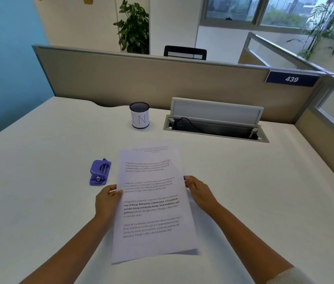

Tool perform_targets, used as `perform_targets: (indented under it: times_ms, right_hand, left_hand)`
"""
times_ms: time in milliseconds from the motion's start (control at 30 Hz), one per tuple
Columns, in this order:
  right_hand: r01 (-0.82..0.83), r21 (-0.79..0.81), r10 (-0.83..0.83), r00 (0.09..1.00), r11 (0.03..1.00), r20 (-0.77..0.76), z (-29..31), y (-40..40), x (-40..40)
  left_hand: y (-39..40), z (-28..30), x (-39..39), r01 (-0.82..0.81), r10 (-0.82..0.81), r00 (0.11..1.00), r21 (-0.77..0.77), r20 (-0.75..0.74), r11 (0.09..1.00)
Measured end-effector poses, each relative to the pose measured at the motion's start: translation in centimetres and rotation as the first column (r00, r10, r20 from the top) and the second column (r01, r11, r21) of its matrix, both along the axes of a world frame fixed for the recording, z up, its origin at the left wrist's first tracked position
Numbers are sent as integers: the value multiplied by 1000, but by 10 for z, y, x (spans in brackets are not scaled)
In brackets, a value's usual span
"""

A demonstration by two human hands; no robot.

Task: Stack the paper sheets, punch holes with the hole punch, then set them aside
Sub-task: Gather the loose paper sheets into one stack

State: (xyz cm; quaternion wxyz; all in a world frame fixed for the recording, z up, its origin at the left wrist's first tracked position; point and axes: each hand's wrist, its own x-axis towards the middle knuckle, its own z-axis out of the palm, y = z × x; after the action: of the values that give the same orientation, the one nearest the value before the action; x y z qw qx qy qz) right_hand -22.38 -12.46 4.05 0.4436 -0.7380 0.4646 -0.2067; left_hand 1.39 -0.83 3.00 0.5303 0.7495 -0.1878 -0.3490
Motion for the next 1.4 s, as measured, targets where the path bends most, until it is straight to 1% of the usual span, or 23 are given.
perform_targets:
  times_ms: [67, 133, 200, 267, 333, 500, 567, 633, 700, 800, 867, 1000, 1067, 1133, 1200, 1267, 1333, 1400]
  right_hand:
    - [-98, -6, 97, 991, 995, -91, -7, 4, 6]
    - [-189, -60, 173, 964, 980, -203, -13, 6, 10]
    - [-242, -137, 194, 936, 961, -293, -19, 6, 11]
    - [-236, -181, 159, 920, 955, -359, -23, 3, 7]
    - [-193, -229, 95, 920, 954, -380, -24, -1, -2]
    - [-53, -313, -67, 931, 948, -359, -17, -8, -38]
    - [55, -352, -198, 901, 935, -385, -15, -9, -54]
    - [197, -380, -362, 825, 904, -434, -14, -8, -62]
    - [306, -324, -439, 728, 895, -526, -11, -5, -61]
    - [292, -287, -410, 630, 912, -659, -7, -2, -51]
    - [293, -275, -400, 601, 916, -692, -6, -1, -48]
    - [333, -199, -365, 567, 922, -738, -2, -2, -51]
    - [342, -177, -347, 542, 923, -765, 1, -2, -53]
    - [333, -178, -336, 516, 926, -787, 4, -4, -56]
    - [338, -174, -335, 509, 925, -793, 7, -4, -58]
    - [368, -145, -335, 529, 918, -780, 8, -4, -59]
    - [415, -87, -336, 578, 905, -744, 7, -4, -60]
    - [453, -27, -355, 659, 891, -663, 5, -1, -61]
  left_hand:
    - [5, -5, 7, -23, 23, 1000, 47, 8, 999]
    - [10, -10, 14, -45, 43, 999, 85, 28, 995]
    - [15, -14, 20, -65, 61, 997, 108, 39, 992]
    - [17, -16, 24, -81, 78, 997, 115, 30, 990]
    - [17, -17, 24, -85, 83, 996, 116, 26, 990]
    - [14, -15, 18, -79, 78, 997, 115, 11, 990]
    - [12, -15, 16, -72, 72, 997, 116, 9, 991]
    - [10, -14, 12, -83, 81, 996, 112, 23, 990]
    - [9, -12, 7, -100, 96, 994, 95, 48, 990]
    - [8, -10, 1, -98, 89, 991, 90, 98, 991]
    - [7, -11, -1, -92, 79, 989, 92, 127, 991]
    - [7, -12, -2, -95, 79, 983, 92, 164, 991]
    - [8, -12, -2, -88, 73, 984, 91, 162, 992]
    - [8, -12, -3, -92, 80, 989, 95, 126, 991]
    - [8, -11, -4, -115, 109, 992, 96, 71, 989]
    - [7, -11, -5, -132, 129, 991, 91, 37, 987]
    - [7, -11, -6, -135, 133, 991, 88, 22, 987]
    - [7, -10, -7, -138, 136, 990, 90, 21, 986]
